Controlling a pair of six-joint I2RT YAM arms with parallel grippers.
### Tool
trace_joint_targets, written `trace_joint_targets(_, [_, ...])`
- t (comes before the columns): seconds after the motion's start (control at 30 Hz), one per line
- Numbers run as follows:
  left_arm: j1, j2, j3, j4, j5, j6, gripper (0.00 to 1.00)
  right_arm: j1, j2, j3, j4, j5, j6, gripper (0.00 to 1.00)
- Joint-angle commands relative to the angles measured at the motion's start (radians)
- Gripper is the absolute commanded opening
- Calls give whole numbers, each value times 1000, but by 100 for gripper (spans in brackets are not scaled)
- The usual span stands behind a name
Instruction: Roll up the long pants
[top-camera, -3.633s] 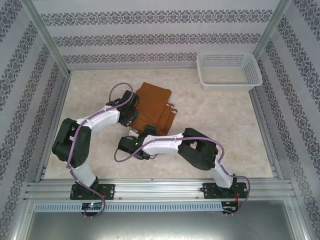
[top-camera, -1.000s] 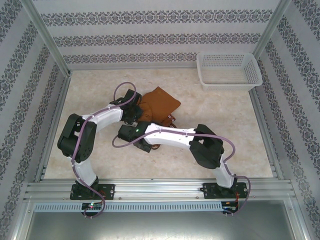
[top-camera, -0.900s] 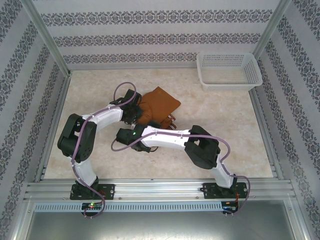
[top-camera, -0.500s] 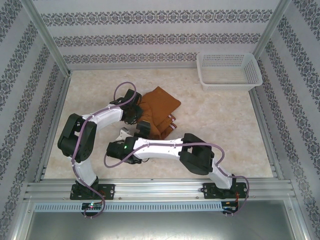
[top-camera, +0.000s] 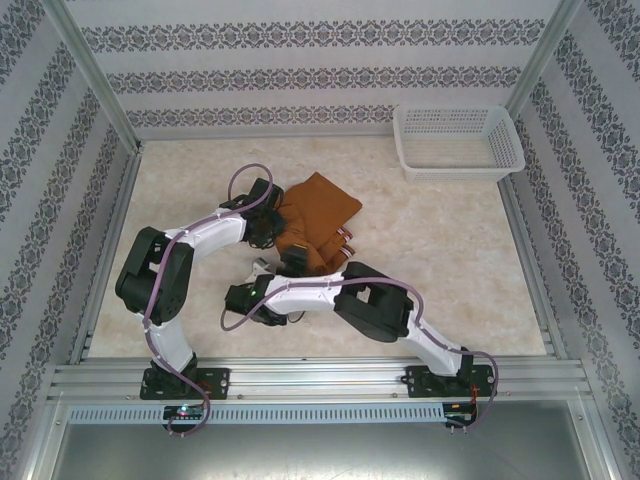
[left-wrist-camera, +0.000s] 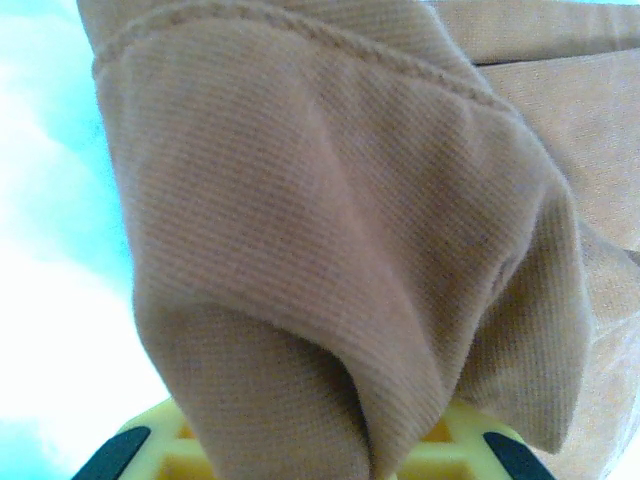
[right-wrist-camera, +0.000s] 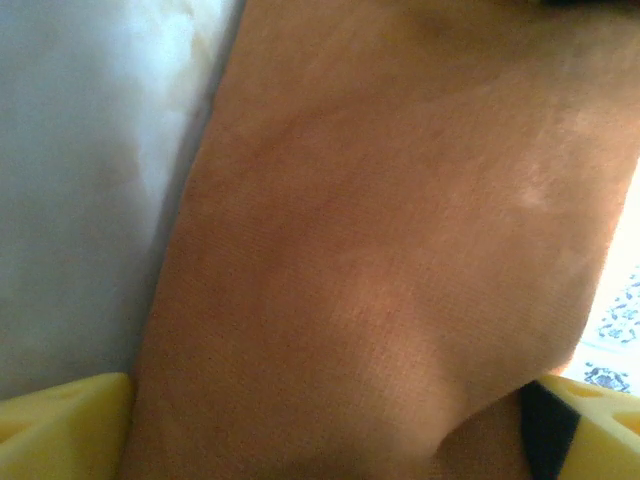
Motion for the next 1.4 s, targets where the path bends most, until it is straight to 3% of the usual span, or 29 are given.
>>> trace_joint_targets(0.0, [-11, 27, 1, -86, 62, -1, 0, -69, 49, -37, 81, -85, -70, 88])
trace_joint_targets(0.17, [-8, 10, -6, -94, 54, 4, 0, -142, -14, -111, 144, -232, -107, 59])
trace_joint_targets(0.3, [-4, -1, -11, -92, 57, 8, 0, -197, -62, -152, 153, -319, -117, 45])
trace_joint_targets(0.5, [4, -21, -18, -95, 60, 14, 0, -253, -153, -182, 144, -510, -108, 0])
trace_joint_targets(0.57, [6, -23, -10, -112, 57, 18, 3, -267, -192, -177, 132, -603, -94, 0])
trace_joint_targets(0.6, [7, -24, -5, -119, 53, 19, 15, -271, -210, -177, 131, -642, -94, 0])
trace_joint_targets(0.63, [7, -27, -1, -129, 45, 19, 45, -278, -228, -174, 127, -676, -88, 0])
trace_joint_targets(0.67, [6, -33, 4, -144, 28, 19, 81, -287, -242, -162, 112, -716, -85, 0])
trace_joint_targets(0.7, [7, -39, 10, -159, 14, 20, 100, -296, -250, -150, 96, -757, -82, 0])
trace_joint_targets(0.8, [7, -62, 22, -181, -9, 28, 100, -332, -270, -116, 58, -870, -72, 0])
trace_joint_targets(1.03, [7, -78, 23, -172, 2, 20, 100, -461, -287, -57, 15, -1285, -16, 0])
trace_joint_targets(1.37, [-6, -51, 16, -110, 31, -10, 100, -581, -280, -77, 80, -1830, 118, 0])
